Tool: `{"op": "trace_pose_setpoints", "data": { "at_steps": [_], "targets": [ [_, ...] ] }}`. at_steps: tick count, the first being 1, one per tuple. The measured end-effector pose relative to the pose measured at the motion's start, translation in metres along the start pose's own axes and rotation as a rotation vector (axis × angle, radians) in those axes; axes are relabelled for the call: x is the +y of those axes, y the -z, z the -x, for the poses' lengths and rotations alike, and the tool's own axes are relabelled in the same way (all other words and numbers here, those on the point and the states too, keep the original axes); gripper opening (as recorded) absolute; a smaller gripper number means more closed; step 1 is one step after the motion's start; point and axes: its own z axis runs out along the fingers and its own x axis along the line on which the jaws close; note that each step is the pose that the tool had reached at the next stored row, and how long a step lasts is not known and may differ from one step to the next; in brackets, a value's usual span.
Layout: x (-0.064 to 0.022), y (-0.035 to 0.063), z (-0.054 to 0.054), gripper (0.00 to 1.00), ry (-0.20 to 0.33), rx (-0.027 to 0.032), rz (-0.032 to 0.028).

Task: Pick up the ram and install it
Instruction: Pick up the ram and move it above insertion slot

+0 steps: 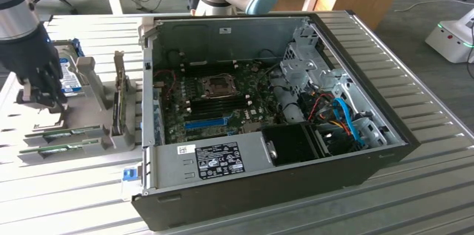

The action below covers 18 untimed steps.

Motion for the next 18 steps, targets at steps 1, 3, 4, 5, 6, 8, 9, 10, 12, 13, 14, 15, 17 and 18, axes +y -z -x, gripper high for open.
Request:
{"op": "trace_pose_setpoints", "data": {
  "at_steps": [1, 3, 4, 5, 6, 8, 9, 10, 12, 13, 14, 15, 17, 18],
  "targets": [
    [0.0, -0.001, 0.0, 0.31, 0.0, 0.0, 0.0],
    [-0.0001, -0.003, 0.0, 0.31, 0.0, 0.0, 0.0],
    [-0.0002, -0.0039, 0.0, 0.31, 0.0, 0.0, 0.0001],
    [-0.0002, -0.0046, 0.0, 0.31, 0.0, 0.0, 0.0],
    [-0.0002, -0.0051, 0.0, 0.31, 0.0, 0.0001, 0.0001],
    [-0.0002, -0.0053, 0.0, 0.31, 0.0, 0.0002, 0.0003],
    [-0.0002, -0.0053, 0.0, 0.31, 0.0, 0.0002, 0.0003],
    [-0.0002, -0.0054, 0.0, 0.31, 0.0, 0.0001, 0.0001],
    [-0.0002, -0.0055, 0.0, 0.31, 0.0, 0.0001, 0.0],
    [-0.0002, -0.0055, 0.0, 0.31, 0.0, 0.0, 0.0],
    [-0.0002, -0.0056, -0.0001, 0.31, 0.0, 0.0, -0.0001],
    [-0.0001, -0.0056, -0.0004, 0.31, 0.0, 0.0, -0.0002],
    [-0.0003, -0.0055, -0.0013, 0.31, 0.0, 0.0, 0.0],
    [-0.0003, -0.0056, -0.0017, 0.31, 0.0, 0.0, -0.0001]
  ]
}}
